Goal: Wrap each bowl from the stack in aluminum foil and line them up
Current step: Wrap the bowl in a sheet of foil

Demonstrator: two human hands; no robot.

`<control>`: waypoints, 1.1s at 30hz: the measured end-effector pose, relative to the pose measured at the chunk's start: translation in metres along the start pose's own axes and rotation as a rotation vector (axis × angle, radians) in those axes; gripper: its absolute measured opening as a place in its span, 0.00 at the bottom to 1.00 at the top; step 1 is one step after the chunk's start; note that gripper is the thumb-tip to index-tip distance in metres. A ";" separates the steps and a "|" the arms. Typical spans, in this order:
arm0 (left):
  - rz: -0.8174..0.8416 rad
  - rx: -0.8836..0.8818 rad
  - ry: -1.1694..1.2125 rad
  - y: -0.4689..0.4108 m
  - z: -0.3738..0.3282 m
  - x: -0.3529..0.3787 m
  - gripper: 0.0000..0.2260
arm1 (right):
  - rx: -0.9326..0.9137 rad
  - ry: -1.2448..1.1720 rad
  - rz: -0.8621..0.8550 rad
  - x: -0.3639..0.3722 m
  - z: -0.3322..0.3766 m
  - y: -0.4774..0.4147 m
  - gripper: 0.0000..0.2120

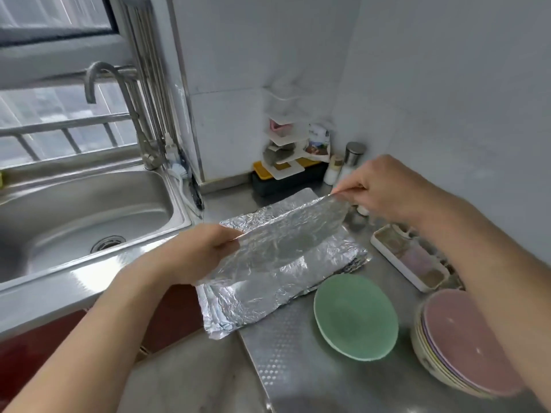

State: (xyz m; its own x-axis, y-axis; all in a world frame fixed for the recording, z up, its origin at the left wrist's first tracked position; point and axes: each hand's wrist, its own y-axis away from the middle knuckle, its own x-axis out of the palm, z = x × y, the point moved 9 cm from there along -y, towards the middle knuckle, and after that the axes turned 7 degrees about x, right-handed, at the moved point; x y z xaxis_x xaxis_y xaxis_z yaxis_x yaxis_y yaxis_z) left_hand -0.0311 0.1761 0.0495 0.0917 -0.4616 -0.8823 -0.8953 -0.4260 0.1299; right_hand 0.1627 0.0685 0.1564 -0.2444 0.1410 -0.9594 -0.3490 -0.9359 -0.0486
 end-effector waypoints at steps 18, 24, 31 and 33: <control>-0.541 0.194 0.234 0.005 -0.057 -0.013 0.07 | -0.057 -0.338 -0.146 0.000 0.043 -0.004 0.10; -0.908 0.035 0.595 0.014 -0.020 -0.026 0.16 | 0.336 -0.293 -0.089 0.082 -0.055 0.027 0.41; -1.122 -0.597 1.529 0.001 0.056 0.061 0.17 | 0.501 0.107 0.596 0.243 -0.089 0.123 0.38; -0.954 -0.491 1.614 -0.012 0.044 0.078 0.14 | 0.461 0.181 0.581 0.251 -0.079 0.125 0.27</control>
State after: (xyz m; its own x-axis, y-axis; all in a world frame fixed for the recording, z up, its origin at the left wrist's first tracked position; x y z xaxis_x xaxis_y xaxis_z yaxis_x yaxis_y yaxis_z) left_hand -0.0323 0.1791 -0.0404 0.9080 -0.0294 0.4180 -0.1605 -0.9459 0.2820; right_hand 0.1292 -0.0382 -0.1127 -0.3655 -0.4253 -0.8280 -0.5621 -0.6081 0.5605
